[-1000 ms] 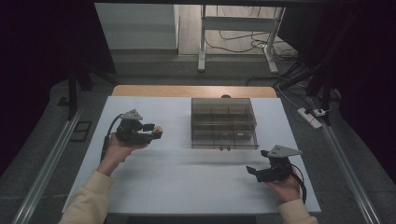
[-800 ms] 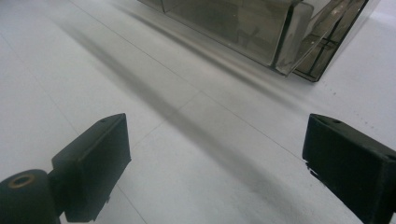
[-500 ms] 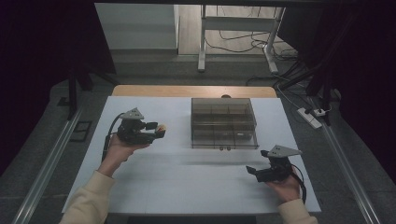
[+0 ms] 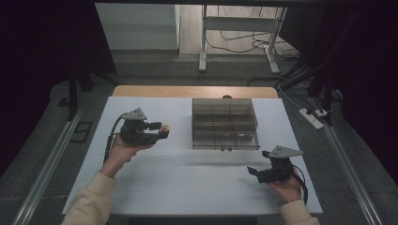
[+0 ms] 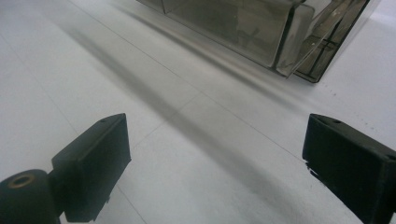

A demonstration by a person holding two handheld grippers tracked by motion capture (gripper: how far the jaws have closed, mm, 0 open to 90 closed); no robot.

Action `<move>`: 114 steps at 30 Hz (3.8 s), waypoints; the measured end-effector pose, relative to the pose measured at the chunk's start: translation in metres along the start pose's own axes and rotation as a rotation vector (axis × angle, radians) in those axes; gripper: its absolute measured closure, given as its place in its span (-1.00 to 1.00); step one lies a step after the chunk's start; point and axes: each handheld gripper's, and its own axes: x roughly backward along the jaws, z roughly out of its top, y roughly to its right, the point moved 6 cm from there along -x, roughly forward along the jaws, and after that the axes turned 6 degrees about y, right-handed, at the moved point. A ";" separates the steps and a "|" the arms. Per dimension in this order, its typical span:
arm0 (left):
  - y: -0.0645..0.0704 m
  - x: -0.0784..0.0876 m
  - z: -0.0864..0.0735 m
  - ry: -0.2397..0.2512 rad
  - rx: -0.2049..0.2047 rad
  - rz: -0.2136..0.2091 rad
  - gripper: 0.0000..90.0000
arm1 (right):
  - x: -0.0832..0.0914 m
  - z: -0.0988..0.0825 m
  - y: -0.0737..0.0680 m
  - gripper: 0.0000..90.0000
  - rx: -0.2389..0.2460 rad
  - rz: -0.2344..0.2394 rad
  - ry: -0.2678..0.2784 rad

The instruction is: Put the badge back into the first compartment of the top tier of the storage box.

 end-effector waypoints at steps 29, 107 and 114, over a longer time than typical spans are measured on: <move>0.019 -0.023 0.014 -0.003 -0.037 -0.046 0.02 | 0.000 0.000 0.000 -0.84 0.002 0.001 0.000; 0.045 -0.091 0.028 -0.044 -0.083 -0.100 -0.41 | 0.004 -0.003 0.001 -0.84 -0.009 -0.004 -0.004; 0.040 -0.075 0.023 -0.034 -0.086 -0.061 -0.39 | 0.005 -0.003 0.001 -0.84 -0.012 0.002 0.003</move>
